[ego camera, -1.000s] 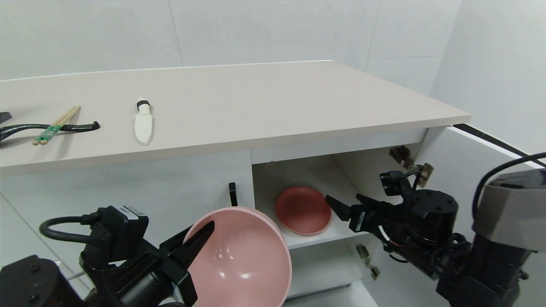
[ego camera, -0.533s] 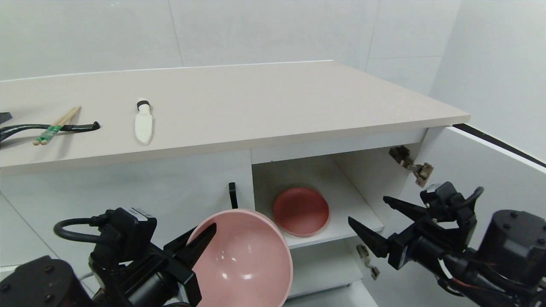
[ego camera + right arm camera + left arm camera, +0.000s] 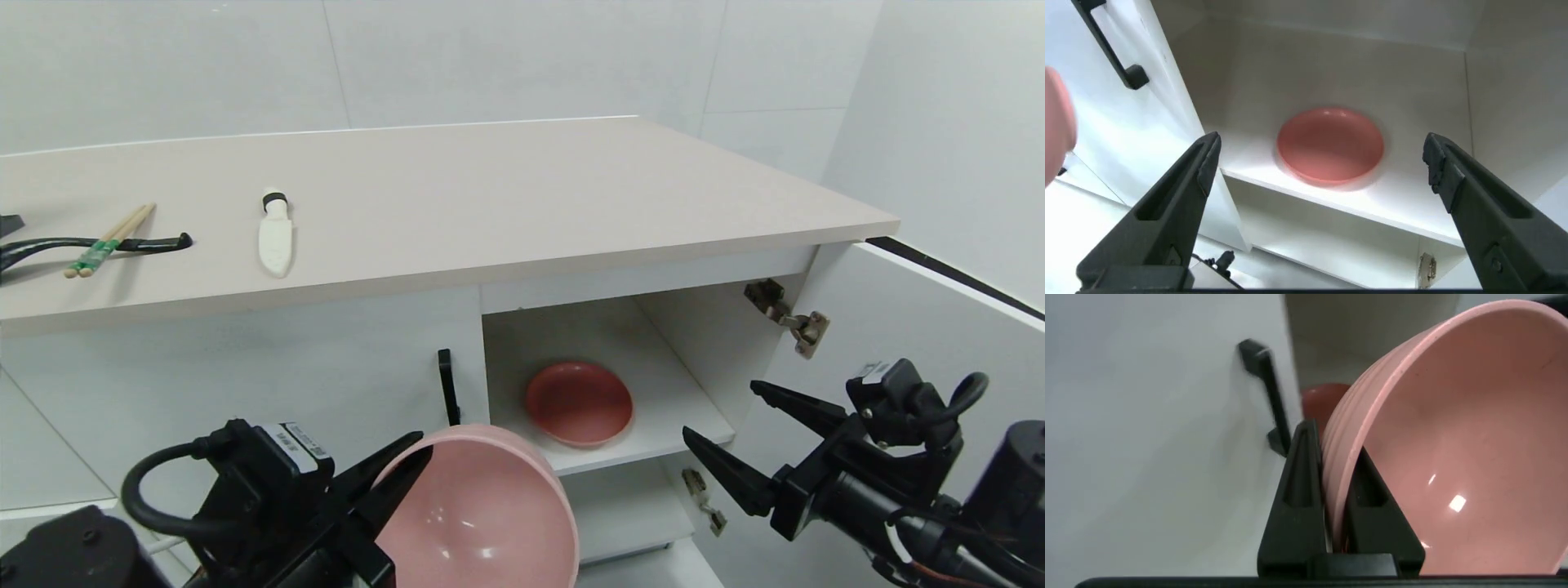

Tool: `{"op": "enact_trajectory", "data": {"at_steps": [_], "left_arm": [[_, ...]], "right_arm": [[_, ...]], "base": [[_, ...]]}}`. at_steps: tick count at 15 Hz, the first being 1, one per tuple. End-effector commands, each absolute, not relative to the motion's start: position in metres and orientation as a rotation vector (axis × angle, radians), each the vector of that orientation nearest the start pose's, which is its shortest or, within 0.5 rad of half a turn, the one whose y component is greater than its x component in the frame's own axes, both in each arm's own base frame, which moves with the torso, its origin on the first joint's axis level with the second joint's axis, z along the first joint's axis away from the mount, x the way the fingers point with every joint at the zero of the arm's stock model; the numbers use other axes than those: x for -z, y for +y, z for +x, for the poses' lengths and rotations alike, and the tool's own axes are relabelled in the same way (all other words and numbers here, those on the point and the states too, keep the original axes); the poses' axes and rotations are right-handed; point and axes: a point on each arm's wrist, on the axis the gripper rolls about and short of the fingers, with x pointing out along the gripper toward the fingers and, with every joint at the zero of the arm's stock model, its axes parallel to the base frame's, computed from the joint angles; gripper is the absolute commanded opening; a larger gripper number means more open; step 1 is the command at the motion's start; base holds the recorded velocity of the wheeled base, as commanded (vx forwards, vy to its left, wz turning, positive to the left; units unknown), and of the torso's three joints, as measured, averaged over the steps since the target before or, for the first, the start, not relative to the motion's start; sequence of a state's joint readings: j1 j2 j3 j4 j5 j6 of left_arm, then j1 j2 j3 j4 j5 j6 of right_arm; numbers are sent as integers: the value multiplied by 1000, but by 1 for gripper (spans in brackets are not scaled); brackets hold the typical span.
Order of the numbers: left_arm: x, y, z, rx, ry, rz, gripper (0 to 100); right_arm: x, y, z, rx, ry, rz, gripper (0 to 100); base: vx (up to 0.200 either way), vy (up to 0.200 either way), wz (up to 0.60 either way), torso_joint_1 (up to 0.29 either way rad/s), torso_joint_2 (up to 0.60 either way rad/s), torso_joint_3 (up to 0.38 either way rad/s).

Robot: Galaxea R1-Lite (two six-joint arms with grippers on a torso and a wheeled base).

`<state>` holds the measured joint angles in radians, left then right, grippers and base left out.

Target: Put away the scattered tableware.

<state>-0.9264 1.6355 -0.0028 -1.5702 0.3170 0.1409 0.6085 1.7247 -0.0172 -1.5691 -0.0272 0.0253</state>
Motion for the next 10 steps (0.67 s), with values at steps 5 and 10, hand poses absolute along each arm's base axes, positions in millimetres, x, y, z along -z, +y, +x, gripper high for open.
{"op": "enact_trajectory", "data": {"at_steps": [5,10], "left_arm": [[-111,-177,136,633,-31,251,0],[-89,-225,154,687,-25,319,0]], "right_arm": [[-102,111,158,-585,126,-14,100],[-103,111,158,-584,121,-12,100]], "base": [[0,0,0,0,0,0],[0,0,0,0,0,0]]}}
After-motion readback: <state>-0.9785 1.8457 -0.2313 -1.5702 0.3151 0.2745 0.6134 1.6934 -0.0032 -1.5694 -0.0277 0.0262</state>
